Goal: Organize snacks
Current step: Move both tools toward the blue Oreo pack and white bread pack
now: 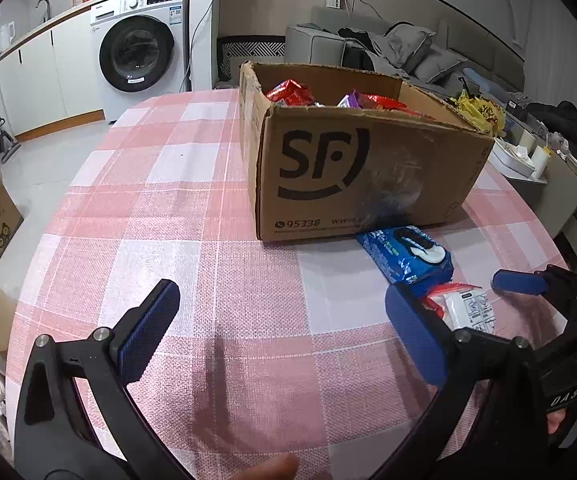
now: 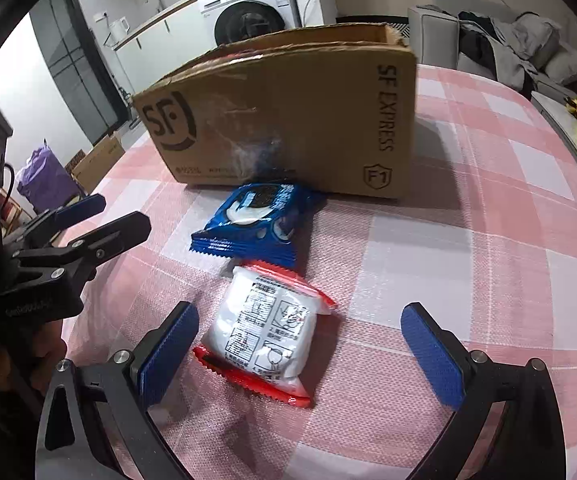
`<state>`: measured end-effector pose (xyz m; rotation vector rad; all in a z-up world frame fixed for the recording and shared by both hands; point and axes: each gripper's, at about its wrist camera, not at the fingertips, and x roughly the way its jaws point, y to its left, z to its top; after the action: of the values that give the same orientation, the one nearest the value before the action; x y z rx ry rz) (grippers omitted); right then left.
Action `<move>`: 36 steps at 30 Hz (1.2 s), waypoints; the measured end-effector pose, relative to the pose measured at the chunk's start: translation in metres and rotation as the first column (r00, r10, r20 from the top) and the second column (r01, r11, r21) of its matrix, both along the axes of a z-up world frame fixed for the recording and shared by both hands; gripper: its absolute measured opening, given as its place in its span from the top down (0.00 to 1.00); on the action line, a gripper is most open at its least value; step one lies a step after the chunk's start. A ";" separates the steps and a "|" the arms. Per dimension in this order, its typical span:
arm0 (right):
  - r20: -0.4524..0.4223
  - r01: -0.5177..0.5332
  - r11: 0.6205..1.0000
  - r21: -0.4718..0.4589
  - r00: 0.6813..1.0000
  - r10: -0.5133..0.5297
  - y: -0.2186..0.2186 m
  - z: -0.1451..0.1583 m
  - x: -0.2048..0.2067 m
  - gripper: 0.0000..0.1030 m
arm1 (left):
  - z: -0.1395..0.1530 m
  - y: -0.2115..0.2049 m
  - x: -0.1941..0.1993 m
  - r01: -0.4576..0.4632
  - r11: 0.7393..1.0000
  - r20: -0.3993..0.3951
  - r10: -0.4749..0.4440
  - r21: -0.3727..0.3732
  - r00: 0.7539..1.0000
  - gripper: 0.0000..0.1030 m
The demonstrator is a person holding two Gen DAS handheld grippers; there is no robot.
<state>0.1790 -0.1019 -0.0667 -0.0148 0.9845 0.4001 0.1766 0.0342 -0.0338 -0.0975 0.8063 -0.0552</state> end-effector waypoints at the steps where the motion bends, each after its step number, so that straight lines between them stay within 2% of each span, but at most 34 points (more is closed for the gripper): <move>1: 0.004 -0.002 1.000 -0.018 1.000 0.002 0.002 -0.001 0.000 0.00 | -0.001 0.000 0.001 -0.001 1.000 -0.004 0.001 0.001 1.000 0.00; 9: 0.004 0.042 0.997 -0.064 0.999 -0.042 -0.013 -0.004 0.005 0.00 | -0.006 0.000 0.005 0.001 1.000 -0.015 -0.001 0.004 1.000 0.00; 14: -0.007 0.104 0.993 -0.055 0.995 -0.104 -0.041 -0.006 0.010 0.00 | -0.008 -0.004 0.007 0.013 1.000 -0.022 -0.013 0.000 1.000 0.00; 20: 0.010 0.120 0.991 -0.055 0.993 -0.119 -0.049 -0.007 0.019 0.00 | -0.009 -0.014 0.011 0.034 0.999 -0.038 -0.034 0.003 0.999 0.00; 33: 0.026 0.200 0.978 -0.057 0.980 -0.199 -0.082 -0.008 0.028 0.00 | -0.012 -0.055 0.033 0.090 0.995 -0.096 -0.093 -0.031 0.991 0.00; 36: 0.028 0.202 0.978 -0.053 0.979 -0.201 -0.087 -0.007 0.026 0.00 | -0.013 -0.073 0.037 0.117 0.993 -0.100 -0.116 0.002 0.988 0.00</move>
<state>0.2053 -0.1890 -0.0738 0.0298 0.9644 0.1855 0.2135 -0.0386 -0.0471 -0.0459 0.9120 -0.1590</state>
